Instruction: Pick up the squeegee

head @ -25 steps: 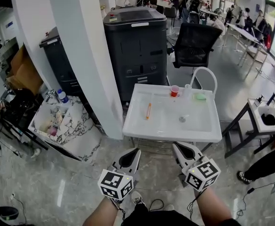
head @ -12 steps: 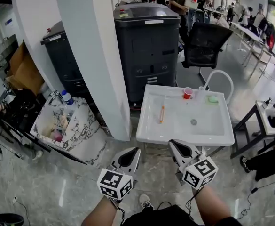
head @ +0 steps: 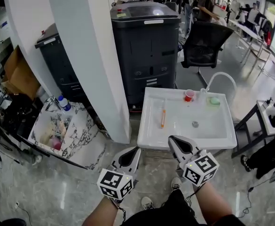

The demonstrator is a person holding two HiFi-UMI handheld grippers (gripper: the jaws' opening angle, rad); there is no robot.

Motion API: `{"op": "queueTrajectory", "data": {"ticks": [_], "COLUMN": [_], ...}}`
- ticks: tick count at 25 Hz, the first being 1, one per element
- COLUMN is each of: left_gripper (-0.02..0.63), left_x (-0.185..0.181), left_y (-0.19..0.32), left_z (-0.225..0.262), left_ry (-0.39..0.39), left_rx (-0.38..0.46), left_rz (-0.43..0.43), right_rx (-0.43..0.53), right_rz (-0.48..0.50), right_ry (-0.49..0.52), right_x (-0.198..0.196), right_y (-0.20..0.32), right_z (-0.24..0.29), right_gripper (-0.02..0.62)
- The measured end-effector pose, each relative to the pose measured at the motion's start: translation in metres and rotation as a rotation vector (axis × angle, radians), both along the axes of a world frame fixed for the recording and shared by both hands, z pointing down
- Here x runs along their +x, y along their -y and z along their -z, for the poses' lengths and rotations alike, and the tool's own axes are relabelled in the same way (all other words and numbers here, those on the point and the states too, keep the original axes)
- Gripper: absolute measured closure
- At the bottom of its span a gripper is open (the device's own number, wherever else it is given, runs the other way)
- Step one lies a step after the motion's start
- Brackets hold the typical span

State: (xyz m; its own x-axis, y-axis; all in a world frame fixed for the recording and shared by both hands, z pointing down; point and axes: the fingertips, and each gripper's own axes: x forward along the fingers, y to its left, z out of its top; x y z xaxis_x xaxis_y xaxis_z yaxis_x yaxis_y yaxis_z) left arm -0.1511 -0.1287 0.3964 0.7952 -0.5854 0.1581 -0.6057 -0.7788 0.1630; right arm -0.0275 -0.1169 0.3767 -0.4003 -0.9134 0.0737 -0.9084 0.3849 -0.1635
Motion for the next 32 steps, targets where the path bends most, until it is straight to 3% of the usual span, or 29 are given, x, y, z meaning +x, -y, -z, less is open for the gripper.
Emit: {"op": "queueTrajectory", "data": {"ticks": [8, 21, 32], "left_gripper": [0.591, 0.591, 0.591], "left_x": [0.038, 0.134, 0.188], "left_y": [0.04, 0.121, 0.151], "left_z": [-0.007, -0.025, -0.057], "left_ry": [-0.008, -0.006, 0.012], "left_rx": [-0.01, -0.029, -0.054], "left_rz": [0.018, 0.067, 0.067], "right_rx": [-0.021, -0.081, -0.162], "right_rz": [0.016, 0.105, 0.163], "right_ry": [0.006, 0.029, 0.034], "right_x": [0.042, 0.125, 0.158], "right_y": [0.052, 0.159, 0.227], "right_z": [-0.011, -0.041, -0.095], "right_gripper": [0.578, 0.578, 0.578]}}
